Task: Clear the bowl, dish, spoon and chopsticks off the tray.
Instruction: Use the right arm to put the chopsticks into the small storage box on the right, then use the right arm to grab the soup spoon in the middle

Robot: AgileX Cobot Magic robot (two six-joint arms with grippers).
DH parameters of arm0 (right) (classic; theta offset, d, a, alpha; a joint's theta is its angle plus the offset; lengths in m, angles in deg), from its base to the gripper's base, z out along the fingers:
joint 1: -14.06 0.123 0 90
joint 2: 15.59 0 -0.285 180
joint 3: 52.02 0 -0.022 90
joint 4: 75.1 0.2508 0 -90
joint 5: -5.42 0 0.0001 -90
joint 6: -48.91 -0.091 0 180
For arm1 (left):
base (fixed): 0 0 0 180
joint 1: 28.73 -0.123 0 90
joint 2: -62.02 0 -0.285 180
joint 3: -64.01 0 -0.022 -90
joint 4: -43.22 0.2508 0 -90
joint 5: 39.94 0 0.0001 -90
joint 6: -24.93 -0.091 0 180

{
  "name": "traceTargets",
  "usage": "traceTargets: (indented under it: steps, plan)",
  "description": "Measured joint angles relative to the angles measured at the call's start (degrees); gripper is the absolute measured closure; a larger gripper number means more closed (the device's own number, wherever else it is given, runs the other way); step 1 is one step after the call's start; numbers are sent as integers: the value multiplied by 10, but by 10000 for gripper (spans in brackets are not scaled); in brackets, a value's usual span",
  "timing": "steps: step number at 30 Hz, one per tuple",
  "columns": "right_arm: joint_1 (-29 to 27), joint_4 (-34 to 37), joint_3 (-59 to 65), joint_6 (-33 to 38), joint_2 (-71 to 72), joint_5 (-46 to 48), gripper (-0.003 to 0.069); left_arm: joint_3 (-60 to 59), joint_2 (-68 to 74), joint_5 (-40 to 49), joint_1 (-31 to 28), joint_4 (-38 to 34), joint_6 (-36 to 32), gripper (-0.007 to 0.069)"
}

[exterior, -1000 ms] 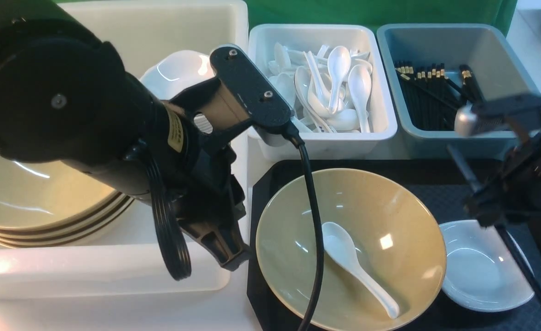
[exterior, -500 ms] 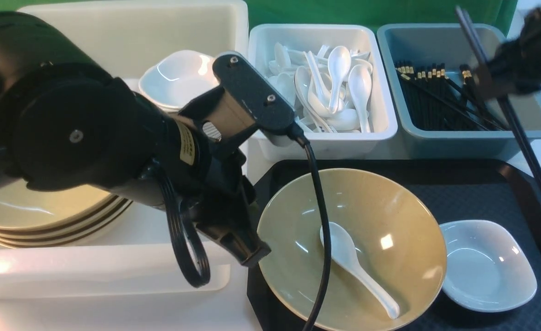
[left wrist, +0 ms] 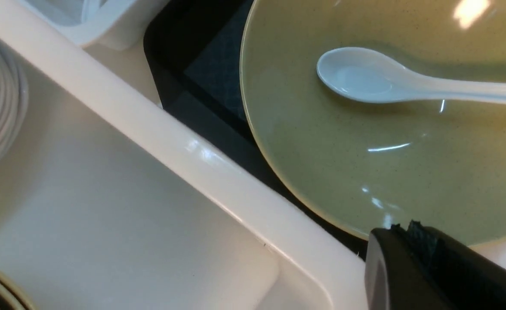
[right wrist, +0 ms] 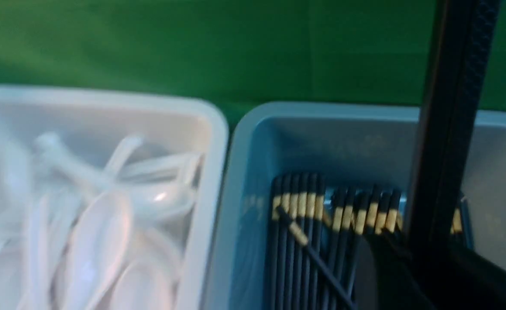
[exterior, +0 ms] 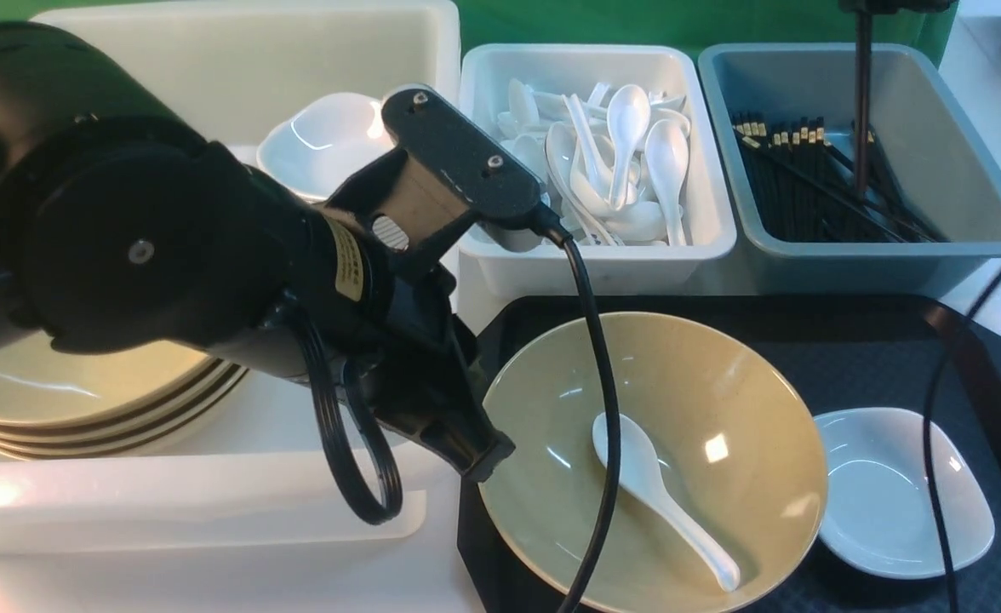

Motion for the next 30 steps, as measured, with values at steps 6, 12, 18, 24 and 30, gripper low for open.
traceTargets:
  steps: [6,12,18,24,30]
  plan:
    - [-23,0,-88,-13,-122,29,502,0,0,34,0,0,12,636]
    - [-21,1,-121,14,-158,211,272,0,0,47,0,0,18,636]
    - [7,1,-124,113,-92,340,134,29,-7,47,0,0,32,636]
    - [83,1,-62,134,55,351,126,35,-57,88,0,21,39,636]
    - [209,6,99,140,190,355,125,16,-152,120,0,25,40,636]
